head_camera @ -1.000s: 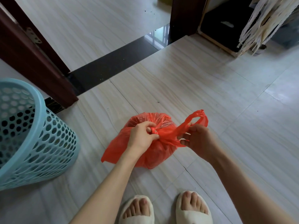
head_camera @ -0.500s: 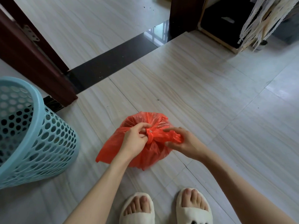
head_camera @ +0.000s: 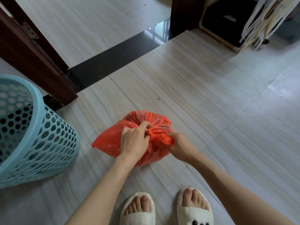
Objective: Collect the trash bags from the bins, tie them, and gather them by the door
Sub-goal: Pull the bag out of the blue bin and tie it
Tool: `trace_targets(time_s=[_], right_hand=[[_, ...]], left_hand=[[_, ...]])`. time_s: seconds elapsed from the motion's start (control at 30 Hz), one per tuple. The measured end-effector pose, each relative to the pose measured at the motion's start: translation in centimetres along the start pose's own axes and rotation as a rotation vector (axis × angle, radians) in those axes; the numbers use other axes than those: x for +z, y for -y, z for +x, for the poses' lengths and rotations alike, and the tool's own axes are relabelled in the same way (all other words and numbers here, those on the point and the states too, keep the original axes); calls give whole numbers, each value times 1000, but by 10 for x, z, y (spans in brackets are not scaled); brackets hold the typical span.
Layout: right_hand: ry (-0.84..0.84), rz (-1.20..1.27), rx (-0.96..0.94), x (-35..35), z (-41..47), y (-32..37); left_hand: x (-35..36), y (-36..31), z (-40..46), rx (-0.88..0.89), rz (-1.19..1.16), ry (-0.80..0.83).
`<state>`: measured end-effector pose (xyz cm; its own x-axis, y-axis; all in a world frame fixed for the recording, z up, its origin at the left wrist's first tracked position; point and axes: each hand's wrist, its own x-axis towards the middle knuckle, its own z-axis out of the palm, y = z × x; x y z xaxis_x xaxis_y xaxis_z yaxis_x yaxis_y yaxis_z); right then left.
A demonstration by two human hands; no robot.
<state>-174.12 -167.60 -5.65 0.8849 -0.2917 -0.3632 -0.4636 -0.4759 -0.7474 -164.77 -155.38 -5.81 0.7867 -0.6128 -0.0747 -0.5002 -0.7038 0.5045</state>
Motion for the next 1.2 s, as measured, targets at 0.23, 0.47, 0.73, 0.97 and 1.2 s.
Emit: trace_targets(time_s=[0.23,0.47,0.73,0.97,1.2], right_hand=[[-136,152,4,-4,0,-1],[-163,29,-29,-5,3,-11],[-173,-424,-76,-21,-8,-17],[-198,-626,-95,-37,-11,-54],[-195,-643,-98,-56,25,-88]], left_hand=[[-4,-7,2,96,124,-67],[1,-10,-2,126,-52,121],[-4,2,-1,183,-212,272],[-6,23,-6,147,-294,314],[12,33,46,312,-57,269]])
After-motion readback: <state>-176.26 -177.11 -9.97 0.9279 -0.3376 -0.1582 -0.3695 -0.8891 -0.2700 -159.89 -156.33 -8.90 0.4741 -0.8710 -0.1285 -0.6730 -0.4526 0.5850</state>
